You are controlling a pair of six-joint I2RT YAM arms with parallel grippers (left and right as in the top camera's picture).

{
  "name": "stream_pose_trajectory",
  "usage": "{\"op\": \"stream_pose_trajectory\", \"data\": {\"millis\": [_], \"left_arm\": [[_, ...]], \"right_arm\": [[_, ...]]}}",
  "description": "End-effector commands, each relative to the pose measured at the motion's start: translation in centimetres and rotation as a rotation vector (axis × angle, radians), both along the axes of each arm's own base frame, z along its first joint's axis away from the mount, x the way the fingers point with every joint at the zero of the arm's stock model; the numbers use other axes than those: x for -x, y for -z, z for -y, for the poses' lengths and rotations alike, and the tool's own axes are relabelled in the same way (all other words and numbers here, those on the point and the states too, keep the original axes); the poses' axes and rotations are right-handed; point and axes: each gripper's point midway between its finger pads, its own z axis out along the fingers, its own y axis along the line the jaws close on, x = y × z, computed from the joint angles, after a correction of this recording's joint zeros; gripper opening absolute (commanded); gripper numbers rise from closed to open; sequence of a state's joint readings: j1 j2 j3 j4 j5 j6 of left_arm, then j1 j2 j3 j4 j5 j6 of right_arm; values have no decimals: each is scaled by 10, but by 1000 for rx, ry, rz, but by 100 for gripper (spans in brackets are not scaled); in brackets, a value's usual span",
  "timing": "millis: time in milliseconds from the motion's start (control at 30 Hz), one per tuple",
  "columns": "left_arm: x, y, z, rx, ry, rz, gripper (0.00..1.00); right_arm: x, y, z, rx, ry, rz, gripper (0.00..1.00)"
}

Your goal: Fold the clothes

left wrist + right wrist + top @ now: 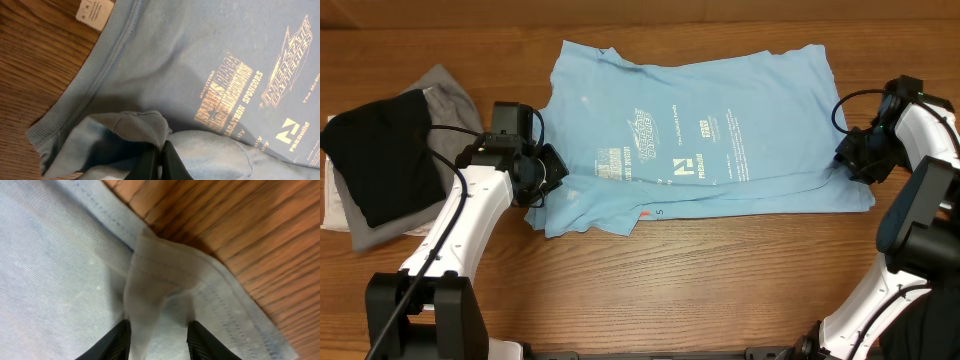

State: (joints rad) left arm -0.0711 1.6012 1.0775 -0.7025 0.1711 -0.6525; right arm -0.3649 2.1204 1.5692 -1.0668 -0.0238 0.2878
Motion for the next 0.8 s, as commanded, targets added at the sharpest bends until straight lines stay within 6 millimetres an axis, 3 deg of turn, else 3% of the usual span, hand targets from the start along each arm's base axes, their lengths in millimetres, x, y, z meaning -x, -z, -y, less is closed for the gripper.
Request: {"op": "stream_pose_trajectory", "data": {"millis": [0,233,467,767], "left_arm": [[3,4,-2,1,-5,-12,4],[3,4,-2,1,-5,-14,4],[3,4,-2,1,-5,-14,4],[3,4,-2,4,-4,-15,4]], "right_arm": [[-6,-1,-9,-51,2,29,40],[-10,-2,-12,-70,2,51,36],[-10,-1,-10,-62,2,46,4],[-5,-1,-11,-68,2,29,4]]}}
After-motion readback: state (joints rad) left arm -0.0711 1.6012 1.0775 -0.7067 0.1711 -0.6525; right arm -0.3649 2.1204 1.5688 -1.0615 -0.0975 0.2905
